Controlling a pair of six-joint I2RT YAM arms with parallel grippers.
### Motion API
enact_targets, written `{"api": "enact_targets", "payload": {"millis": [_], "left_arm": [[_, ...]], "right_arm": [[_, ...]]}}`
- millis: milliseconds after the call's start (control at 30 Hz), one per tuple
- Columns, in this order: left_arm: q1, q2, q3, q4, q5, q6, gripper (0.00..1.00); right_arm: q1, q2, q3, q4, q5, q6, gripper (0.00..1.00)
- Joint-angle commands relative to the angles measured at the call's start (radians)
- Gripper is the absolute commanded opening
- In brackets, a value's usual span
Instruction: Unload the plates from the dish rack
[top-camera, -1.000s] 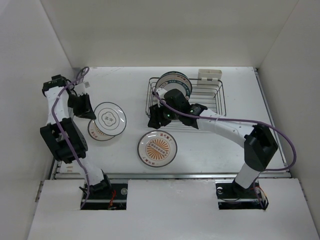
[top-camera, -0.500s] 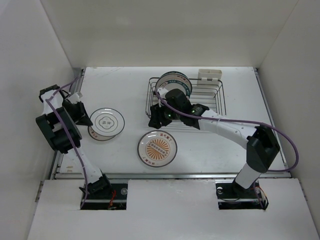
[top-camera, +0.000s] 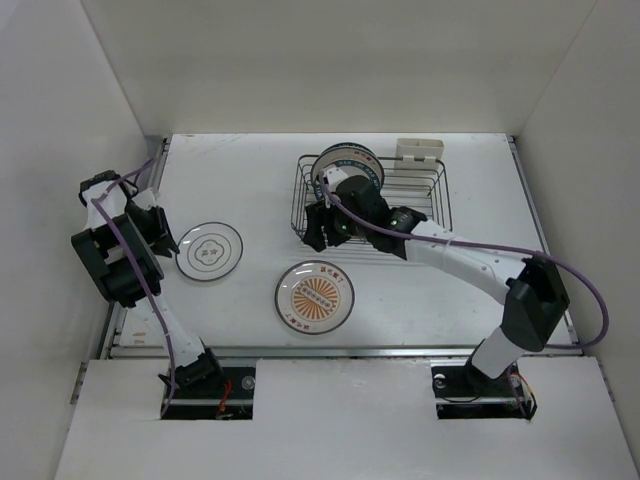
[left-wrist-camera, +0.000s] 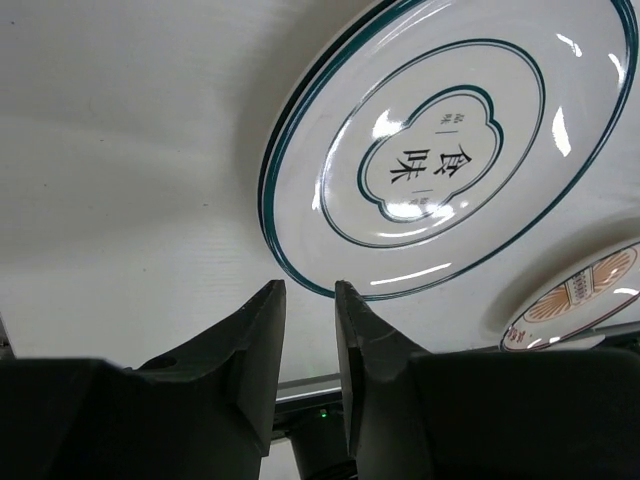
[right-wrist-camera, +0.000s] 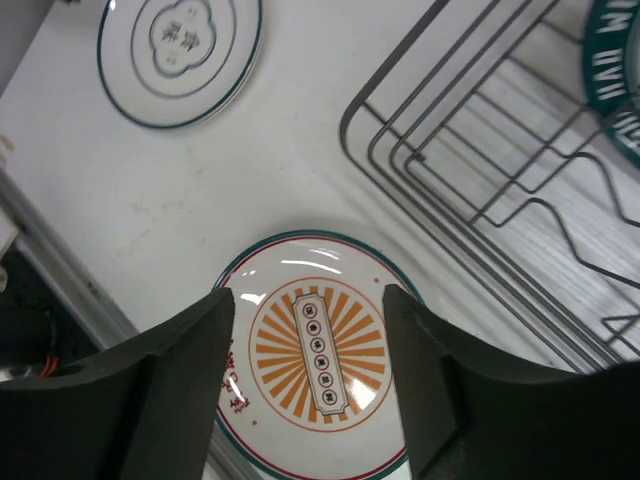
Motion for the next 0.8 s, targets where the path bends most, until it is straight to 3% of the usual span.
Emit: {"api": "enact_targets", "payload": {"millis": [0,267,467,767], "left_arm": [[0.003,-0.074,-0.024,-0.002,-0.024,-0.015,0.24],[0.003,-0.210,-0.077,-0.002,-0.035,0.021,0.28],[0.003,-0.292,-0.129,0.027,-0.070,0.031,0.33],[-0.043,-0.326,-0.149,0.027,-0.104,0.049,0.34]], "right_arm": [[0.002,-0.090,0.022,-0.008,0.162,-0.002,0.70],[-0.229,-0.009,0.207,-0.116,0.243,-0.085,0.75],[-0.329,0.161,0.384,-0.151,0.268,-0.218,0.77],[-0.407,0.298,0.467,-0.103,0.107,-0.321,0.75]]}}
